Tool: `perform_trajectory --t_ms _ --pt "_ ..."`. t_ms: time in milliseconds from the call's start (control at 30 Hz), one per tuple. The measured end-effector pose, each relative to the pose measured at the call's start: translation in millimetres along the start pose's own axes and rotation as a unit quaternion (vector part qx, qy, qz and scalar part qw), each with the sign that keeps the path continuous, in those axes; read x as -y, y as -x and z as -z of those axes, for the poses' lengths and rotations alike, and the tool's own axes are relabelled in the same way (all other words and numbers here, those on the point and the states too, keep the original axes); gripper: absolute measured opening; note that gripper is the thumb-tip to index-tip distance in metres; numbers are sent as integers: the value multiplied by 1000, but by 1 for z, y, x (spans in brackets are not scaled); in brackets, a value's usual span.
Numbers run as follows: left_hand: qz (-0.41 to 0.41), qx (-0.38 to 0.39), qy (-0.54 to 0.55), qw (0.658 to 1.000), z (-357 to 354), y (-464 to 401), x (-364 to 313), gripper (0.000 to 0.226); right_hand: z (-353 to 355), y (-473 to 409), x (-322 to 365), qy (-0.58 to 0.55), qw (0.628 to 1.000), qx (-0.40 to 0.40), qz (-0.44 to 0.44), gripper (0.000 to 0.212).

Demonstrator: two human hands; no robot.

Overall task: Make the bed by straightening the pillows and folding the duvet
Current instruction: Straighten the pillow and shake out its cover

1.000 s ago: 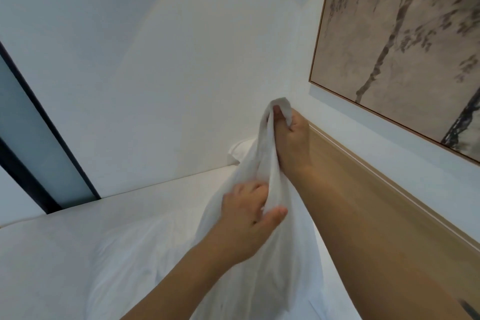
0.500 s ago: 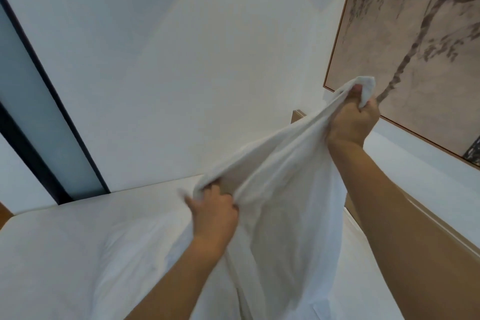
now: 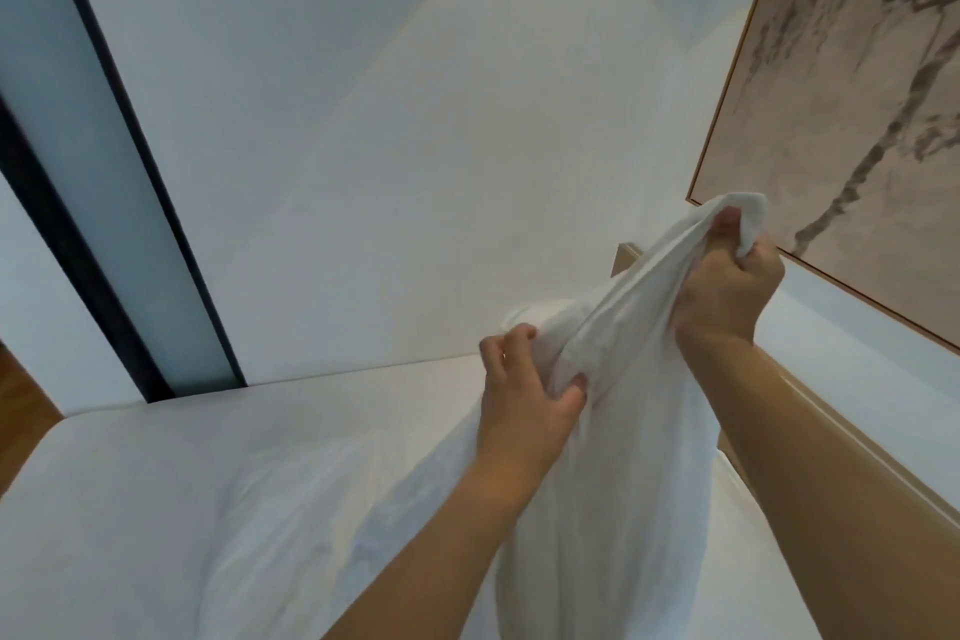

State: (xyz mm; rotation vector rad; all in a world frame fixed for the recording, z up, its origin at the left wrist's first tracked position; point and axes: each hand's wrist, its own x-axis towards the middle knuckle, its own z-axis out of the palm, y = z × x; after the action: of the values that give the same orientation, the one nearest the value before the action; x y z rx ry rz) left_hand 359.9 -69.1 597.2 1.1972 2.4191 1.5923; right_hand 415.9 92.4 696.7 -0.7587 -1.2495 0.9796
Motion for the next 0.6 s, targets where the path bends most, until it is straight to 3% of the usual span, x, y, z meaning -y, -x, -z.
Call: perform_trajectory --t_ms 33,100,233,300,400,600 --pt "14 20 -95 995 -1 1 0 51 2 -1 -1 0 1000 2 0 34" --pt "-46 21 -264 963 -10 8 4 42 3 -1 0 -5 1000 1 -8 33" --pt "-102 -7 -284 953 -27 17 17 58 -1 2 5 -33 999 -3 -22 28" --pt "-46 5 -293 955 -27 16 24 60 -3 3 6 -48 999 3 -24 28" --pt "99 22 -267 958 -13 18 48 40 1 2 6 -31 999 1 -39 30" --pt "209 -6 -282 936 28 40 116 11 16 -2 -14 -12 992 -51 -112 30"
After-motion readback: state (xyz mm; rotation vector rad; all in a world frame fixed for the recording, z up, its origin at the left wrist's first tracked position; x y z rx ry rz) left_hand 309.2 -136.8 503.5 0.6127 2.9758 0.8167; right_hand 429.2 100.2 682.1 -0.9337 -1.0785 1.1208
